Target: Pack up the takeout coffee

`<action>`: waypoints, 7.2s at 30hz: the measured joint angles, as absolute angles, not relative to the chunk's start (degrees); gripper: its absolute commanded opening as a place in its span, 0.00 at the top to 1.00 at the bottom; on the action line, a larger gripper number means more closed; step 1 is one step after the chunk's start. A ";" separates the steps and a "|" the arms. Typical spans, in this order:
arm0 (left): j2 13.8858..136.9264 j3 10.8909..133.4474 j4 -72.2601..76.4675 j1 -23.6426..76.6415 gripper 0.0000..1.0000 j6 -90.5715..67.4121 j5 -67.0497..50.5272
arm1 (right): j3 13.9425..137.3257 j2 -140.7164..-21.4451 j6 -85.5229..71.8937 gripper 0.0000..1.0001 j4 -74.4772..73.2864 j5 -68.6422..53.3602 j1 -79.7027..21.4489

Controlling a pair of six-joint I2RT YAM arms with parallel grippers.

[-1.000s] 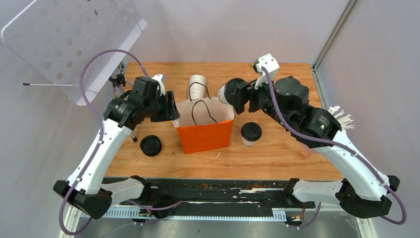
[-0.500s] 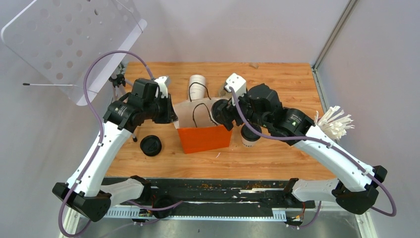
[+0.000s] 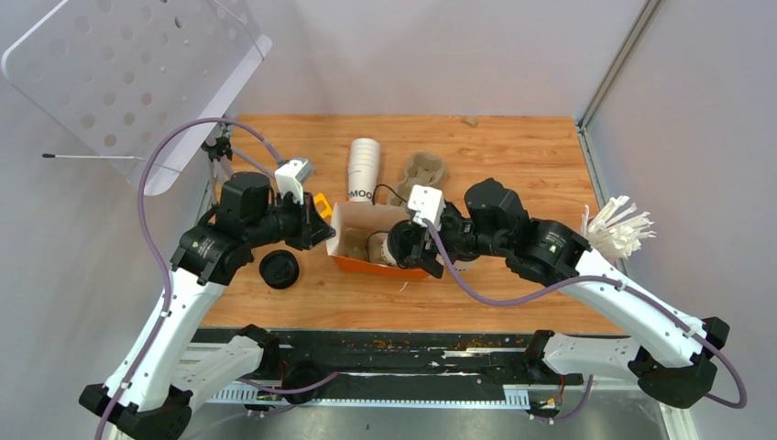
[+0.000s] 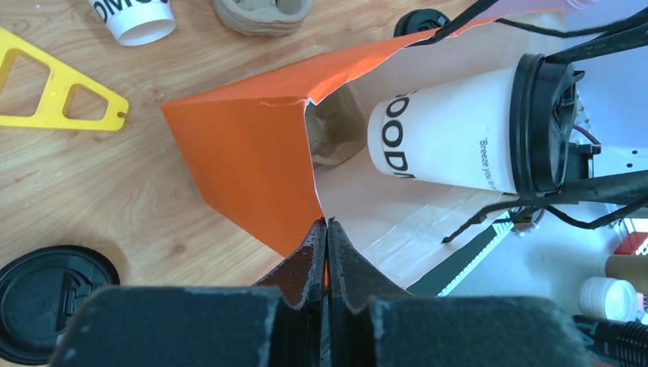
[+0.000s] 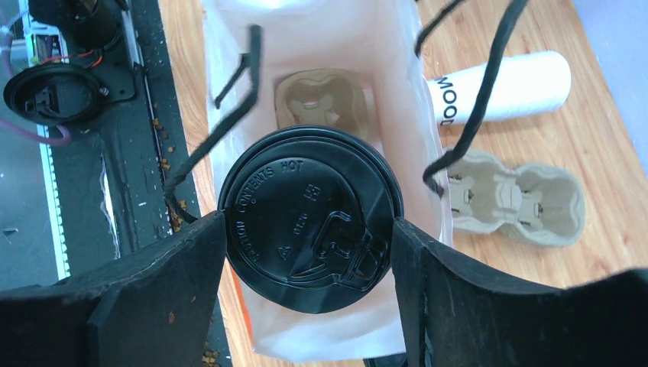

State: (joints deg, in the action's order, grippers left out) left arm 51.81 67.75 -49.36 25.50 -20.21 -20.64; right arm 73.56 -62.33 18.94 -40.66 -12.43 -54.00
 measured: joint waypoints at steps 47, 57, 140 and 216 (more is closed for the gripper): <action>54.06 75.72 -69.58 25.50 0.83 -16.69 -14.33 | 67.40 -65.80 39.59 0.34 -36.58 -0.78 -71.59; 50.39 71.24 -65.71 25.50 0.99 -14.85 -19.18 | 69.06 -72.62 40.12 0.34 -31.77 1.52 -71.96; 44.69 61.54 -63.42 25.52 1.00 -19.86 -25.26 | 61.54 -79.64 52.75 0.33 -20.53 6.44 -75.20; 50.85 63.48 -66.39 25.52 1.00 -22.65 -26.79 | 62.24 -81.91 59.99 0.31 -24.45 5.91 -72.44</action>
